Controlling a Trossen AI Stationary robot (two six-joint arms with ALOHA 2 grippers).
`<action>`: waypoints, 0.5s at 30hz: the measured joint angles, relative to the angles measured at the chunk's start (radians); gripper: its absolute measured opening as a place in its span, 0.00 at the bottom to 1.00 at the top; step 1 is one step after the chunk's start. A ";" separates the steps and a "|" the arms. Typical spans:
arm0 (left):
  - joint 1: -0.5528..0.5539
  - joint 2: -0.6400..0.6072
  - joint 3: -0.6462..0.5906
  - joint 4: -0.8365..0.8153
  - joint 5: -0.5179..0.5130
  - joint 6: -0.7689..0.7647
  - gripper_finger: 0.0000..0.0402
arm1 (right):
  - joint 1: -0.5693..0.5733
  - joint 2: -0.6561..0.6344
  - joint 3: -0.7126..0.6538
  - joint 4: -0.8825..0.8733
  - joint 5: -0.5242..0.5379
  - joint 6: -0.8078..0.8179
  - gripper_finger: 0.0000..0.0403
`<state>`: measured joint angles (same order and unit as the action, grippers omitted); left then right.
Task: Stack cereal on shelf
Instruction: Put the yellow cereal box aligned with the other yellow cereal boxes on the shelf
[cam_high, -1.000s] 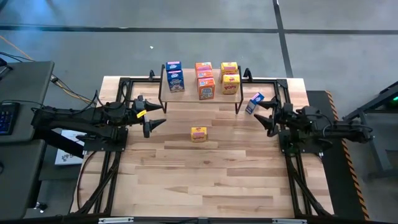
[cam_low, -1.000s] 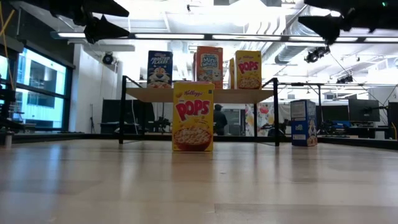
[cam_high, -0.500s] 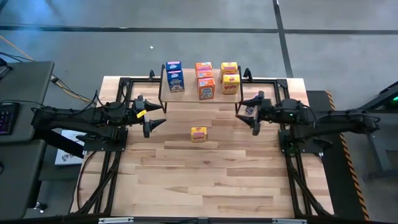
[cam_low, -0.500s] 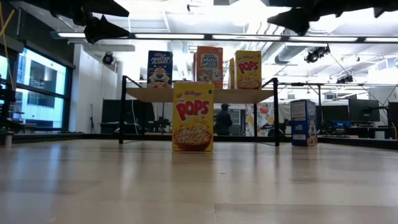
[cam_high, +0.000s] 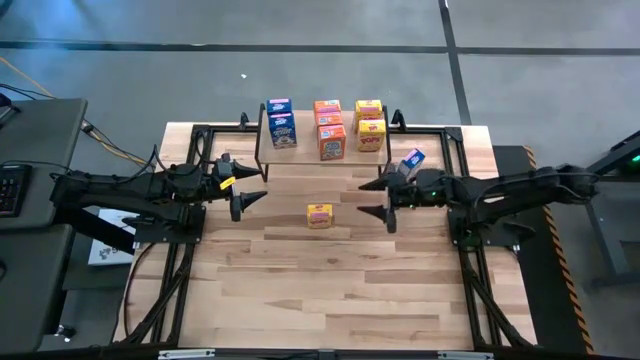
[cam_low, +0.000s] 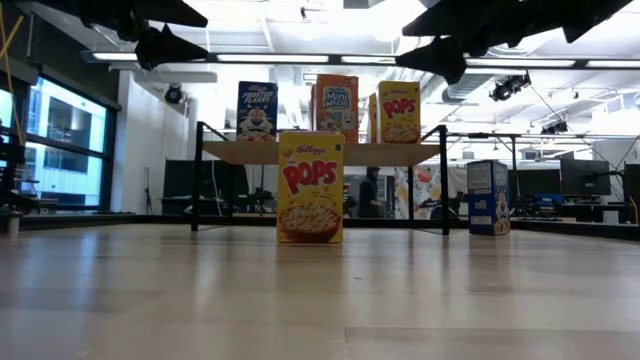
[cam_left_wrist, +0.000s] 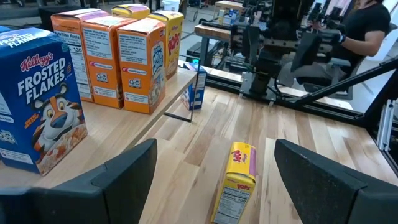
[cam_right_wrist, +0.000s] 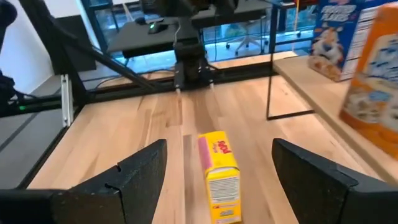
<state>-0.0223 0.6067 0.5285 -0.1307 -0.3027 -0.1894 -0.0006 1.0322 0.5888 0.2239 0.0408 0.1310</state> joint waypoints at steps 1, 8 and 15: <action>0.000 0.000 0.000 0.000 0.000 0.000 0.79 | 0.008 0.018 0.000 0.017 0.007 -0.001 0.70; 0.000 0.000 0.000 -0.001 0.001 0.008 0.79 | 0.040 0.138 0.000 0.125 0.060 -0.077 0.70; 0.000 0.000 0.000 -0.001 0.001 0.009 0.79 | 0.041 0.248 0.000 0.229 0.063 -0.113 0.70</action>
<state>-0.0223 0.6066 0.5285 -0.1314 -0.3019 -0.1806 0.0402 1.2806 0.5888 0.4533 0.1040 0.0181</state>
